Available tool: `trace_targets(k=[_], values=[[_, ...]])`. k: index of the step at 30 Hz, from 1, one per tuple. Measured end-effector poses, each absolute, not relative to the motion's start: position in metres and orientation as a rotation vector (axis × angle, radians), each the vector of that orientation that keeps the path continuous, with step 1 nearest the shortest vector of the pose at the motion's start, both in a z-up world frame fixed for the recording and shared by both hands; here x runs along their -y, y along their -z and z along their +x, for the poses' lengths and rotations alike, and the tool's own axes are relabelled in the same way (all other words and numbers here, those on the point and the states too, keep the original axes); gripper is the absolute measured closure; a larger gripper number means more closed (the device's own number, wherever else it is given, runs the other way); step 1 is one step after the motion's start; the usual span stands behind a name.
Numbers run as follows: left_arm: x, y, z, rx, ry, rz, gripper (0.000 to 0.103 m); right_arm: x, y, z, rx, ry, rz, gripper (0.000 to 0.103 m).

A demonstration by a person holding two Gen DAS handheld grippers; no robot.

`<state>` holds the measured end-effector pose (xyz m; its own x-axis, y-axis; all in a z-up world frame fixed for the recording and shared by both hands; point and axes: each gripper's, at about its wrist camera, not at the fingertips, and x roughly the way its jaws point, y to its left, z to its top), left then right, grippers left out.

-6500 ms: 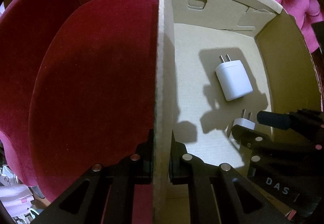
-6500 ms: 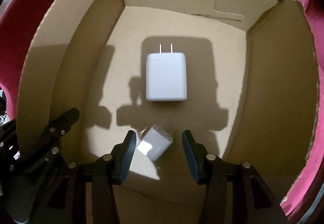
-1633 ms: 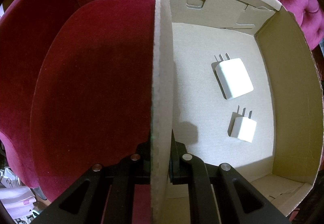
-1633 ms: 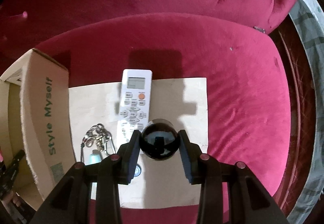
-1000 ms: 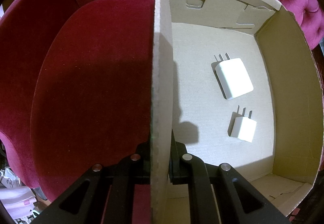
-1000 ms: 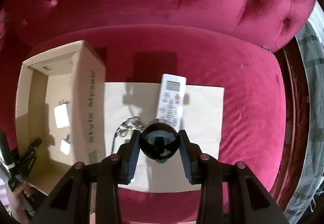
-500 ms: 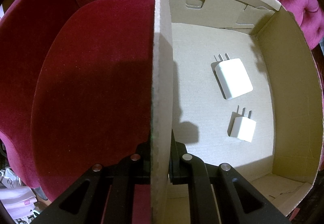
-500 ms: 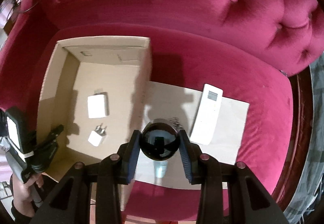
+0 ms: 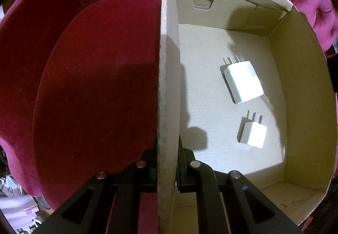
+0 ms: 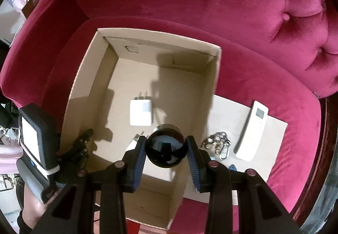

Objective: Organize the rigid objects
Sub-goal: 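Carry the black round cap into the box with the right gripper, then lower the cap to the box floor and open the right gripper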

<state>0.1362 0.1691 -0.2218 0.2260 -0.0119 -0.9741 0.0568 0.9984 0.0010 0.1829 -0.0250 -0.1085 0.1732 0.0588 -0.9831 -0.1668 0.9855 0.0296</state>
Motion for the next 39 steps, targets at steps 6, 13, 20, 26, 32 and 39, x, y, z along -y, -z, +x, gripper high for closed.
trace_targets(k=[6, 13, 20, 26, 32, 39], values=[[-0.169, 0.222, 0.136, -1.343, 0.049, 0.039, 0.093, 0.008, 0.123, 0.188, -1.404, -0.176, -0.101, 0.063], [-0.170, 0.222, 0.136, -1.344, 0.049, 0.033, 0.093, -0.006, 0.150, 0.190, -1.432, -0.175, -0.118, 0.063], [-0.172, 0.222, 0.136, -1.344, 0.049, 0.032, 0.093, -0.012, 0.175, 0.189, -1.448, -0.152, -0.135, 0.063], [-0.174, 0.222, 0.137, -1.344, 0.050, 0.034, 0.093, -0.007, 0.192, 0.187, -1.461, -0.107, -0.124, 0.063], [-0.174, 0.221, 0.138, -1.343, 0.049, 0.034, 0.093, -0.005, 0.204, 0.187, -1.473, -0.089, -0.097, 0.063], [-0.172, 0.220, 0.138, -1.343, 0.050, 0.038, 0.093, -0.004, 0.210, 0.189, -1.470, -0.078, -0.114, 0.063]])
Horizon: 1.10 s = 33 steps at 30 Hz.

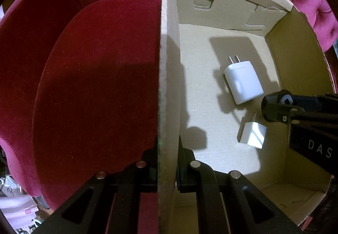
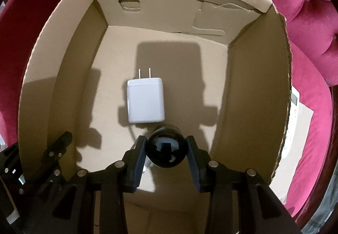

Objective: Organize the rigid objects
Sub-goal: 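Lower the cap to the box floor and open the right gripper, then move the right gripper back to the blue key fob on the paper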

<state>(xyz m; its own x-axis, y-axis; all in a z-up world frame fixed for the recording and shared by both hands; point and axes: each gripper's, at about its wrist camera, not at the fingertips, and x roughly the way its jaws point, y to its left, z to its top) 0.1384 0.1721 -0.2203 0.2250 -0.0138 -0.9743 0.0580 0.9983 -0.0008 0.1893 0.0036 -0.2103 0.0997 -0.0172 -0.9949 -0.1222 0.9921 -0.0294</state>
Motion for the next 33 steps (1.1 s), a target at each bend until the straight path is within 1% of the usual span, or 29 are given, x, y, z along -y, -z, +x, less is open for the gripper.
trace_targets(k=[2, 3, 4, 7, 25, 33], values=[[-0.172, 0.220, 0.138, -1.343, 0.049, 0.038, 0.093, -0.004, 0.210, 0.190, -1.467, -0.083, -0.113, 0.063], [-0.172, 0.220, 0.138, -1.343, 0.049, 0.038, 0.093, -0.004, 0.209, 0.190, -1.463, -0.086, -0.114, 0.061], [-0.172, 0.220, 0.138, -1.343, 0.049, 0.039, 0.093, -0.004, 0.208, 0.190, -1.458, -0.084, -0.117, 0.057], [-0.172, 0.221, 0.138, -1.343, 0.050, 0.037, 0.093, -0.004, 0.204, 0.187, -1.444, -0.083, -0.116, 0.055], [-0.171, 0.222, 0.136, -1.342, 0.050, 0.036, 0.093, 0.007, 0.161, 0.173, -1.362, -0.110, -0.059, 0.050], [-0.170, 0.224, 0.136, -1.342, 0.048, 0.037, 0.093, 0.042, 0.133, 0.165, -1.323, -0.076, -0.020, 0.048]])
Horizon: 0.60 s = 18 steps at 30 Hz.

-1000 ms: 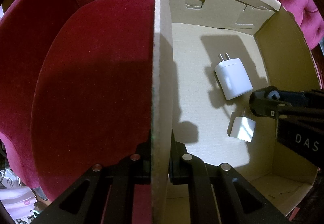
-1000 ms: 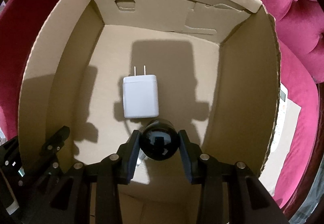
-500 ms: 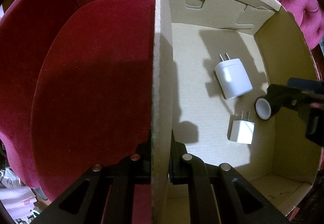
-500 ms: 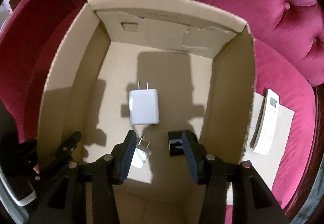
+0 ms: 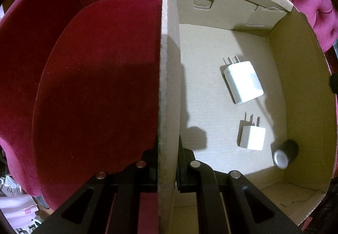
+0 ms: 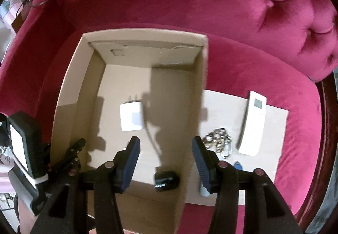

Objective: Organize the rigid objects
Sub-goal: 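Move the right gripper back to the blue key fob on the paper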

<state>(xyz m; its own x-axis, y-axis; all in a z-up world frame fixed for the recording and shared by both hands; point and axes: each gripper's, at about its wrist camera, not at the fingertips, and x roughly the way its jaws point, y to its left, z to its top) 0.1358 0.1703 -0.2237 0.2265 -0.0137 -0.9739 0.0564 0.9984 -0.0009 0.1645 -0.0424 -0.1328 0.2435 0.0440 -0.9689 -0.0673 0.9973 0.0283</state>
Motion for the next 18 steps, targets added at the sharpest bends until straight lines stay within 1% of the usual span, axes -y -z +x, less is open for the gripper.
trace_targets(k=[8, 18], values=[[-0.170, 0.224, 0.136, -1.341, 0.048, 0.039, 0.093, 0.080, 0.111, 0.153, -1.303, -0.039, -0.034, 0.046], [-0.171, 0.223, 0.136, -1.342, 0.048, 0.039, 0.093, 0.124, 0.111, 0.136, -1.308, 0.021, -0.009, 0.044]])
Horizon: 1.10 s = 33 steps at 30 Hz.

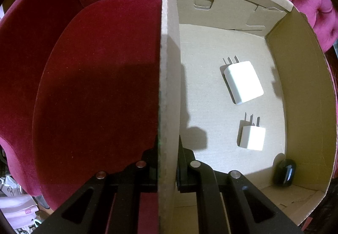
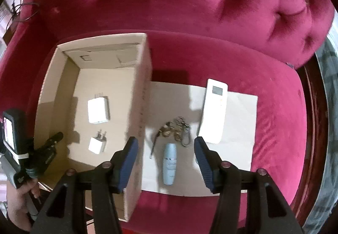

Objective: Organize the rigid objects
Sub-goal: 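Move the right gripper back to the blue key fob on the paper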

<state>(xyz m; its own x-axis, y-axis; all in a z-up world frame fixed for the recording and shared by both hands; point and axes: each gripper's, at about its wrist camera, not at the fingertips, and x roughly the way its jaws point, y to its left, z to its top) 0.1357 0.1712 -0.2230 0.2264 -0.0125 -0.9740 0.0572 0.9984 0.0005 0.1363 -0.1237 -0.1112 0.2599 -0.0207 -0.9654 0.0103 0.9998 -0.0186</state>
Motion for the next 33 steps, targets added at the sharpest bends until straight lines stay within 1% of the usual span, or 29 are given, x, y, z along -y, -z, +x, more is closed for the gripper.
trace_targets(k=[8, 11, 13, 17, 19, 21, 33], values=[[-0.172, 0.223, 0.136, -1.342, 0.046, 0.035, 0.093, 0.149, 0.128, 0.124, -1.319, 0.074, -0.044, 0.041], [-0.171, 0.223, 0.135, -1.342, 0.047, 0.038, 0.093, 0.159, 0.140, 0.121, -1.328, 0.080, -0.021, 0.036], [-0.172, 0.223, 0.135, -1.342, 0.046, 0.039, 0.093, 0.165, 0.149, 0.120, -1.335, 0.084, -0.005, 0.027], [-0.171, 0.223, 0.135, -1.342, 0.046, 0.041, 0.093, 0.176, 0.164, 0.117, -1.338, 0.097, 0.016, 0.019], [-0.171, 0.223, 0.135, -1.341, 0.046, 0.044, 0.093, 0.181, 0.173, 0.116, -1.342, 0.097, 0.028, 0.008], [-0.171, 0.223, 0.136, -1.342, 0.045, 0.041, 0.093, 0.186, 0.182, 0.115, -1.343, 0.084, 0.049, 0.003], [-0.168, 0.224, 0.134, -1.340, 0.043, 0.049, 0.093, 0.208, 0.234, 0.113, -1.377, 0.122, 0.027, 0.003]])
